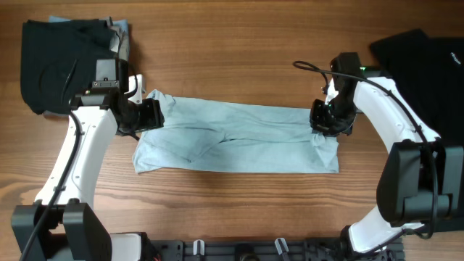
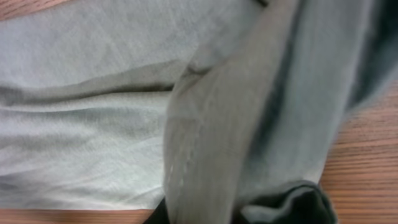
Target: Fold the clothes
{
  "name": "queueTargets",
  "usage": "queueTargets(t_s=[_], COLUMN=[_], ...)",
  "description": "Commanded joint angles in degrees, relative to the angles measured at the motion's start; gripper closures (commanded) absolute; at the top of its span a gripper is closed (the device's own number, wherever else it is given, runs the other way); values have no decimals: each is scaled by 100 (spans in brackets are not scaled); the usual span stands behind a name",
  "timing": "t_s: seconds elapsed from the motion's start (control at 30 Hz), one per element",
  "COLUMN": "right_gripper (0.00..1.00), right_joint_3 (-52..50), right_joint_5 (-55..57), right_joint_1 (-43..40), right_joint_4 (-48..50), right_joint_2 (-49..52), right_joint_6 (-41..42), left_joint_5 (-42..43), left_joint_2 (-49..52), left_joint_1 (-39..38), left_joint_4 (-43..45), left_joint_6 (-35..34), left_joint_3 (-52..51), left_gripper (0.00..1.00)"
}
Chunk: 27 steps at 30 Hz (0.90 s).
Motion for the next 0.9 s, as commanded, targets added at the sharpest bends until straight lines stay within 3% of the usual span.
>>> queueTargets(t_s=[0.0,0.3,0.37,0.43,0.63,0.87], right_gripper=[41,43,74,89,92,96], right_joint_3=[85,186,153,68,-649,-1266], right_joint_5=[-28,-101,269,442,212,-1526], right_joint_1=[-2,-409,-610,-715,-625,13], right_joint_4=[42,190,284,337,629,975], right_joint_2=[-142,-142,-142,-142,-129,-131], right_joint_6=[151,-151,-155,-267,-363,-1084], left_joint_5=[87,87,87,87,87,87], left_joint_2=[55,55,55,55,55,55], left_joint_1=[-20,-20,-20,-20,-20,-20], left_joint_4=[20,15,17,17,20,20], left_joint_6=[131,131,133,133,131,131], left_joint_3=[-50,-50,-50,-50,-50,-50], left_gripper=[37,37,36,36,37,36])
